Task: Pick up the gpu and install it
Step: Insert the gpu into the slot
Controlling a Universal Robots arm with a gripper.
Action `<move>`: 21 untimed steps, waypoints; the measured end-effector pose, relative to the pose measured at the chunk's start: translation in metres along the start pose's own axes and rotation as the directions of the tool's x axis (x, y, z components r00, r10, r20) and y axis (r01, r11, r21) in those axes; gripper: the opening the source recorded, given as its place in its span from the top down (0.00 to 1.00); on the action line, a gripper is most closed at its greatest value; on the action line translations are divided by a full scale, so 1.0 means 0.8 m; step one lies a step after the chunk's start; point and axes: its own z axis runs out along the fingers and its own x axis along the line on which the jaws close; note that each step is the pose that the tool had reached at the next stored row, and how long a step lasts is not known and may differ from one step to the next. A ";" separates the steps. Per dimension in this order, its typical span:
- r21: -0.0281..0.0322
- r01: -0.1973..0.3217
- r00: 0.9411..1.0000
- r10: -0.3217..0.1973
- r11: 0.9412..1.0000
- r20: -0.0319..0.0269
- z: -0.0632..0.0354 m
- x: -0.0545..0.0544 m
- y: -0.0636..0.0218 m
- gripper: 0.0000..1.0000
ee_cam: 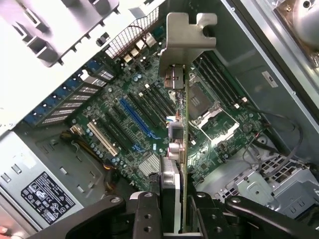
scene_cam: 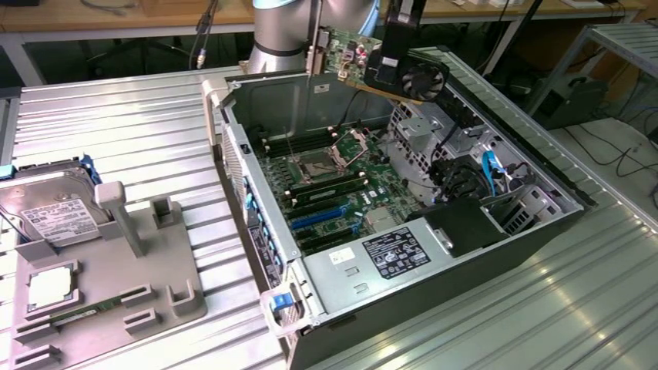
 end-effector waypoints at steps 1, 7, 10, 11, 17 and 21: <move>0.000 0.014 1.000 -0.014 1.000 0.000 0.000 0.000 0.000 0.71; -0.001 0.094 0.996 -0.094 0.996 0.003 0.000 0.000 0.000 0.71; -0.002 0.141 0.990 -0.141 0.990 0.004 0.000 0.000 0.000 0.71; -0.002 0.159 0.987 -0.159 0.987 0.005 0.000 0.000 0.000 0.71; -0.002 0.262 0.965 -0.262 0.965 0.009 0.001 0.000 0.000 0.71; -0.002 0.330 0.944 -0.330 0.944 0.011 0.001 0.000 0.000 0.71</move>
